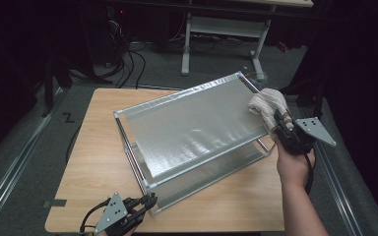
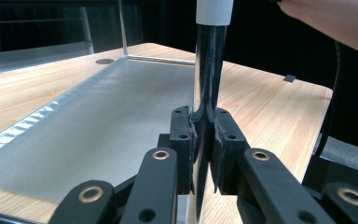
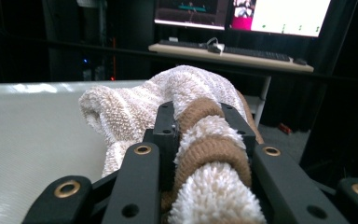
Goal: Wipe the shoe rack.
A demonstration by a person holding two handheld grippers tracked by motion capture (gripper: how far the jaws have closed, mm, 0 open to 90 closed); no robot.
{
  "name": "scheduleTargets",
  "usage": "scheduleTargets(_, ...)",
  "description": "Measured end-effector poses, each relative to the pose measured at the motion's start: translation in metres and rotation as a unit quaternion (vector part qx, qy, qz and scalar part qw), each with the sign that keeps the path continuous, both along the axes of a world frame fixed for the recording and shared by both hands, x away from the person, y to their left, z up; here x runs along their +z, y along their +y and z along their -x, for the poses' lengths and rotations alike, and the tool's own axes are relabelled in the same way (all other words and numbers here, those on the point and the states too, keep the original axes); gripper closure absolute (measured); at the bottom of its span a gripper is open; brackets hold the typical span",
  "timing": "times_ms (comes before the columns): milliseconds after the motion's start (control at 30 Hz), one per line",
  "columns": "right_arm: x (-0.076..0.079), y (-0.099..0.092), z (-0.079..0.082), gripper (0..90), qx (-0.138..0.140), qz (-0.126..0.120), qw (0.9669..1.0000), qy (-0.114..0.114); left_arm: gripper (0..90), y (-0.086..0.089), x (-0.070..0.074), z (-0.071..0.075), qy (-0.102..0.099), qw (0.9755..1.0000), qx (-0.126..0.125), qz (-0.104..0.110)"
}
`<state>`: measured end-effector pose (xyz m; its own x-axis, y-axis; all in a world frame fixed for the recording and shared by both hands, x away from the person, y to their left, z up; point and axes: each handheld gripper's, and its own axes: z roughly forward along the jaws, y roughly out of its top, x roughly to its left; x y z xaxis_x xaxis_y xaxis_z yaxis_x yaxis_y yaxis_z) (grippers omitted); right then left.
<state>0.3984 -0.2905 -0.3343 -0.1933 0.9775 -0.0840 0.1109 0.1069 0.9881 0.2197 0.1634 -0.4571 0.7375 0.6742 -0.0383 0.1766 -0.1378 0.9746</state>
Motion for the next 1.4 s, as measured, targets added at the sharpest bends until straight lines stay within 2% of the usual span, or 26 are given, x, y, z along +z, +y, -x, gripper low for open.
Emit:
scheduleTargets(100,0.009,0.001,0.007,73.2,0.003,0.0,0.9999,-0.013,80.3,0.0,0.0,0.0,0.001,1.0,0.003,0.0)
scheduleTargets(200,0.015,0.001,0.012,73.3,0.007,-0.005,0.9998,-0.017,80.3,0.0,0.0,0.0,0.0,1.0,0.004,-0.001)
scheduleTargets(233,0.019,0.0,0.019,73.3,0.01,-0.009,0.9996,-0.025,80.3,0.0,0.0,-0.001,0.001,1.0,0.005,0.0)
scheduleTargets(367,0.023,0.0,0.031,73.3,0.014,-0.012,0.9994,-0.03,80.3,-0.001,0.0,-0.001,0.001,1.0,0.006,0.0)
scheduleTargets(500,0.022,-0.003,0.049,73.2,0.019,-0.015,0.9992,-0.033,80.3,0.0,0.0,-0.002,0.001,1.0,0.006,0.0)
scheduleTargets(533,0.022,-0.003,0.049,73.2,0.019,-0.015,0.9992,-0.033,80.3,0.0,0.0,-0.002,0.001,1.0,0.006,0.0)
scheduleTargets(567,0.021,-0.004,0.061,73.2,0.023,-0.012,0.9991,-0.033,80.3,-0.001,0.0,-0.002,0.002,1.0,0.007,0.0)
scheduleTargets(633,0.019,-0.006,0.072,73.2,0.023,-0.014,0.9991,-0.034,80.2,-0.001,0.0,-0.002,0.003,1.0,0.007,0.001)
scheduleTargets(667,0.019,-0.006,0.072,73.2,0.023,-0.014,0.9991,-0.034,80.3,-0.001,0.0,-0.002,0.003,1.0,0.007,0.001)
scheduleTargets(767,0.012,-0.01,0.094,73.1,0.025,-0.007,0.9991,-0.034,80.3,-0.001,0.0,-0.002,0.002,1.0,0.008,0.0)
scheduleTargets(800,0.007,-0.011,0.104,73.0,0.024,-0.005,0.9992,-0.031,80.3,-0.001,0.0,-0.002,0.001,1.0,0.008,-0.001)
scheduleTargets(900,-0.003,-0.014,0.118,73.0,0.02,0.0,0.9994,-0.026,80.3,-0.001,0.0,-0.003,0.001,1.0,0.008,-0.001)
scheduleTargets(1033,-0.026,-0.018,0.129,72.9,0.015,-0.001,0.9999,-0.003,80.3,-0.001,0.001,-0.004,0.0,1.0,0.008,-0.002)
scheduleTargets(1167,-0.057,-0.021,0.128,72.6,0.003,0.006,0.9993,0.037,80.3,-0.002,0.001,-0.004,0.001,1.0,0.008,-0.001)
scheduleTargets(1233,-0.063,-0.022,0.127,72.6,0.003,0.007,0.999,0.044,80.3,-0.001,0.001,-0.004,0.001,1.0,0.008,-0.001)
scheduleTargets(1300,-0.089,-0.026,0.121,72.2,-0.006,0.005,0.997,0.077,80.3,-0.001,0.001,-0.004,0.001,1.0,0.009,-0.001)
scheduleTargets(1333,-0.089,-0.026,0.121,72.2,-0.006,0.005,0.997,0.077,80.3,-0.001,0.001,-0.004,0.001,1.0,0.009,-0.001)
scheduleTargets(1367,-0.104,-0.028,0.118,71.7,-0.009,0.005,0.9956,0.094,80.3,-0.001,0.001,-0.004,0.001,1.0,0.01,-0.001)
scheduleTargets(1400,-0.11,-0.028,0.118,71.3,-0.011,0.004,0.9949,0.1,80.3,-0.001,0.0,-0.005,0.001,0.9999,0.01,0.0)
